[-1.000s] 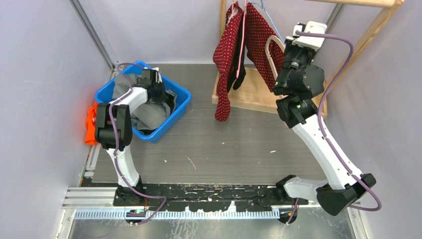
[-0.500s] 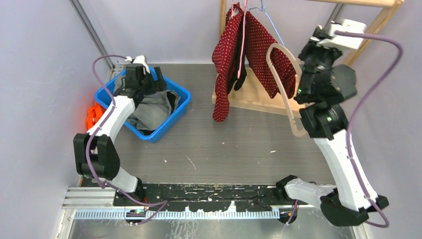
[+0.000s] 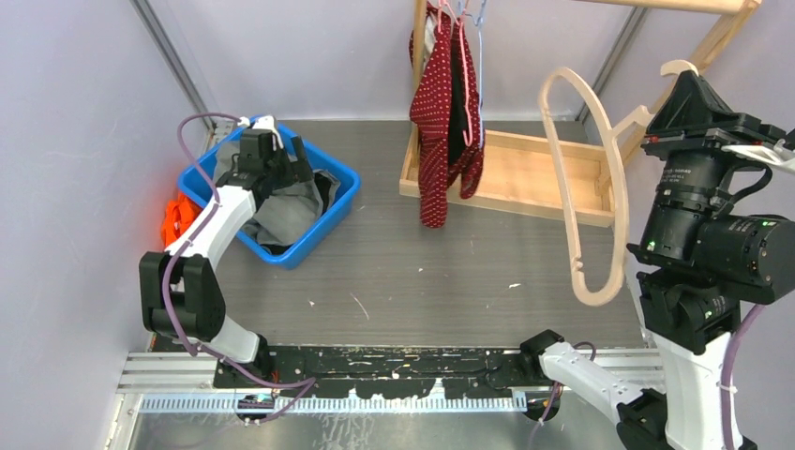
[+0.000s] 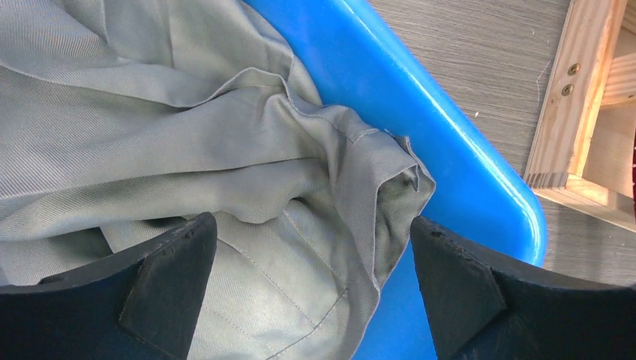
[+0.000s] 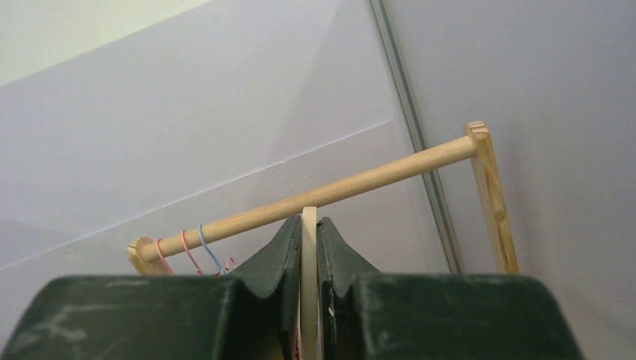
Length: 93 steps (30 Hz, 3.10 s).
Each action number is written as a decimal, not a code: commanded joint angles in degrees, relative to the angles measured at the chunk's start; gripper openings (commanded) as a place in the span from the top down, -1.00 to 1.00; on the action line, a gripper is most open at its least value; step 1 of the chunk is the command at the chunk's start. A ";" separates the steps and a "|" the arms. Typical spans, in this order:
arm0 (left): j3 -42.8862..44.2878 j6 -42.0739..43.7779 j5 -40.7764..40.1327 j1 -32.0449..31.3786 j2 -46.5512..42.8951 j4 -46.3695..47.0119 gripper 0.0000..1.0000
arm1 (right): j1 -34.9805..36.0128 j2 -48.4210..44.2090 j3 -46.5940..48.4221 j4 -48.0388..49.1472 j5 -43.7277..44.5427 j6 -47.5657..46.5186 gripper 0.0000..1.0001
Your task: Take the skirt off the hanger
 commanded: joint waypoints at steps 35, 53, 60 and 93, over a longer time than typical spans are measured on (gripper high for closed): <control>-5.96 1.20 -2.19 -0.45 -12.51 4.51 -0.99 | -13.50 40.58 25.08 15.20 -7.12 -10.38 0.98; -7.71 2.86 -4.35 -0.73 -10.36 5.25 -0.99 | -24.67 55.00 35.44 17.07 -13.01 -5.37 0.98; -7.67 3.00 -4.44 -0.80 -9.13 5.60 -0.99 | -24.84 53.60 26.88 20.09 -12.09 -5.19 0.97; -12.39 1.95 -3.02 -1.25 -16.65 6.63 -0.99 | -24.71 25.30 3.63 16.43 -13.50 -2.46 0.09</control>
